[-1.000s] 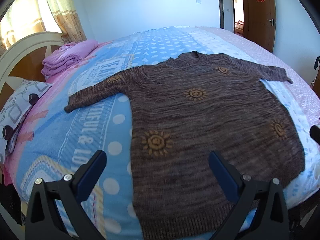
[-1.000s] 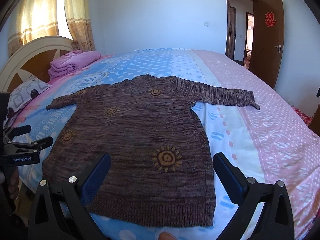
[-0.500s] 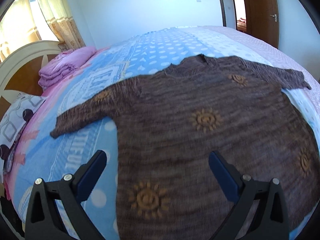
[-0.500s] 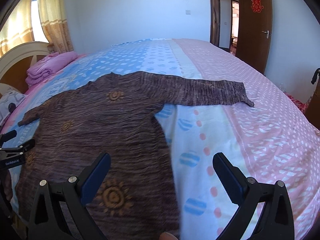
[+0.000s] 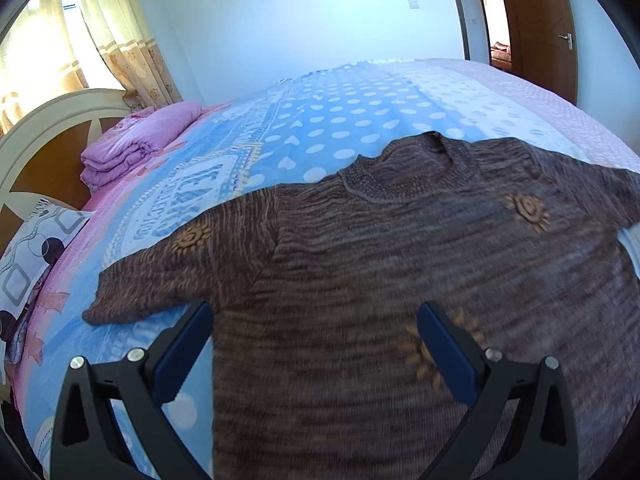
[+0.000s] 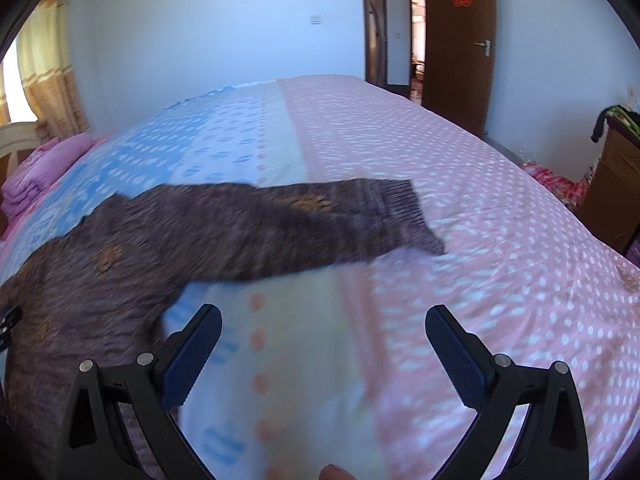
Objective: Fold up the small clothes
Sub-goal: 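Reach the right gripper to the sweater sleeve cuff and close on it, then carry the held sleeve across the sweater body with the right gripper, then release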
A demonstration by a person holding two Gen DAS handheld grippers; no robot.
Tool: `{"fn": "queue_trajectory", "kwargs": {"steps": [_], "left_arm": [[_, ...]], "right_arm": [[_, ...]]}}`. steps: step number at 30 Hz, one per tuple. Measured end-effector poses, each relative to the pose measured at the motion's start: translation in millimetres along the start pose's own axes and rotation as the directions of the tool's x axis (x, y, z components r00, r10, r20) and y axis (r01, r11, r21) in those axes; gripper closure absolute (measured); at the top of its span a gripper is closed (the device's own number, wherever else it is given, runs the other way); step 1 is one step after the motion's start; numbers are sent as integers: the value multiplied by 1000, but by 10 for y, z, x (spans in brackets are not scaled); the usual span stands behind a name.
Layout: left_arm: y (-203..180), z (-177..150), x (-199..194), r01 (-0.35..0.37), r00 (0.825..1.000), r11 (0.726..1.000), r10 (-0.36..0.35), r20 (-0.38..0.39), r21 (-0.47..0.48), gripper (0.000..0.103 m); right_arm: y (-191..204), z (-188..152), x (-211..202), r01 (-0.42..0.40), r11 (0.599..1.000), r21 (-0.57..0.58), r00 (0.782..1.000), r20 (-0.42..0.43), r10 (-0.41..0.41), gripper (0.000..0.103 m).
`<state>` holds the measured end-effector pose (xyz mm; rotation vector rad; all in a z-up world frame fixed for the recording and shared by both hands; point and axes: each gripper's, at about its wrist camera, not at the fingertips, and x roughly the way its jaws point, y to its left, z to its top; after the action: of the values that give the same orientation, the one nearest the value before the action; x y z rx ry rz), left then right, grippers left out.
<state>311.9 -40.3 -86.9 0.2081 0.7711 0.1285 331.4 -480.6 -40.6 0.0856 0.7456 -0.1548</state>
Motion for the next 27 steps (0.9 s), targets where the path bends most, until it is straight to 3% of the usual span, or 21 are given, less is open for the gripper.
{"fn": "queue_trajectory", "kwargs": {"steps": [5, 7, 13, 17, 18, 19, 21, 23, 27], "left_arm": [[-16, 119, 247, -34, 999, 999, 34, -16, -14, 0], [-8, 138, 318, -38, 999, 999, 38, -28, -25, 0], [-28, 128, 452, -50, 997, 998, 48, -54, -28, 0], [-77, 108, 499, -48, 997, 999, 47, -67, -20, 0], [-84, 106, 498, -46, 997, 999, 45, -67, -18, 0], [-93, 106, 492, -45, 997, 999, 44, -65, -16, 0], [-94, 113, 478, -41, 997, 999, 40, -59, -19, 0], [-83, 118, 460, -35, 998, 999, 33, -54, -24, 0], [-39, 116, 417, -26, 999, 999, 24, -46, -43, 0]], "right_arm": [[-420, 306, 337, 38, 994, 102, 999, -18, -37, 4], [-557, 412, 434, 36, 989, 143, 999, -30, -32, 14], [-926, 764, 821, 3, 965, 263, 997, -79, 19, 24], [-935, 853, 1155, -61, 954, 295, 984, -142, 107, 25], [-886, 848, 1219, -60, 958, 282, 981, -160, 109, 37], [-809, 852, 1244, -22, 973, 229, 984, -169, 62, 62], [-719, 871, 1255, 9, 986, 169, 987, -159, 19, 85], [-695, 891, 1235, -1, 986, 169, 988, -153, 27, 92], [-635, 1002, 1045, 11, 990, 140, 996, -88, 1, 94]]}}
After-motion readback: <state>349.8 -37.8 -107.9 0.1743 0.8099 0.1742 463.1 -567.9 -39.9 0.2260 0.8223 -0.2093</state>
